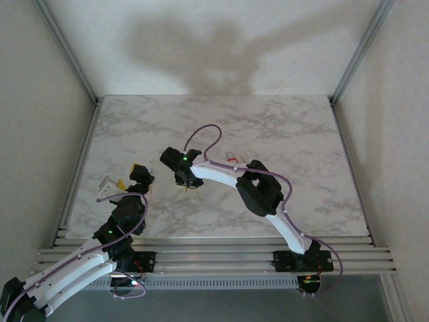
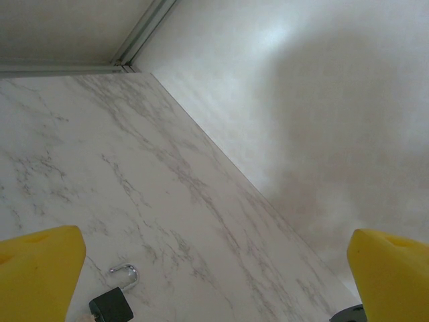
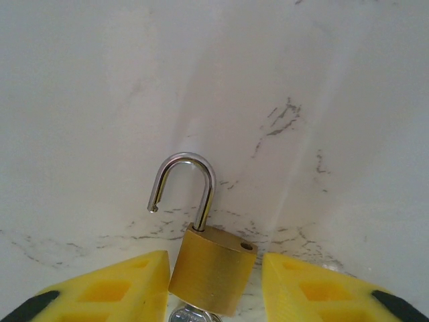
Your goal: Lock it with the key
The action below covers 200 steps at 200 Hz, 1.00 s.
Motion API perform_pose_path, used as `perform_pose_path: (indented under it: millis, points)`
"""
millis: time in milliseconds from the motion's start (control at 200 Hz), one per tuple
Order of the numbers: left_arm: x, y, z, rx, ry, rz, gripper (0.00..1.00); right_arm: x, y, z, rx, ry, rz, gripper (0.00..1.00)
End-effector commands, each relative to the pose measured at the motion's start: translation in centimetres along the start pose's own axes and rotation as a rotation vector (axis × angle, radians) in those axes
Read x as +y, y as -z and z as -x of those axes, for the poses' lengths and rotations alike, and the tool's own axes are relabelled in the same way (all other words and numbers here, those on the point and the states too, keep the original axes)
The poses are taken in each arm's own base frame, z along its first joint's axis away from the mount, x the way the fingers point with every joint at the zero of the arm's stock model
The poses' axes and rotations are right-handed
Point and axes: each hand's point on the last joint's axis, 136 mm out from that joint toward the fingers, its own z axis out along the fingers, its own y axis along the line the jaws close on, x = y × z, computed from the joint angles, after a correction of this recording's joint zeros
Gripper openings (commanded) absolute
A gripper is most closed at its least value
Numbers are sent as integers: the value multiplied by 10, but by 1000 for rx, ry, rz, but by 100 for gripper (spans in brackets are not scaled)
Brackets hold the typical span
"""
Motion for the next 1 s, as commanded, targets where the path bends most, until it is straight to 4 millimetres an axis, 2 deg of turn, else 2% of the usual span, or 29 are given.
perform_pose_path:
  millis: [0,691,996]
  points:
    - [7,-1,-1,-13,-1,23,100,-9,-14,0,11,14,-41,40]
    - [8,-2,-2,-14,-6,26,99,-13,-26,-10,30,29,-30,32]
    - [8,-2,-2,-13,-9,26,100,-13,-14,-7,3,24,9,24]
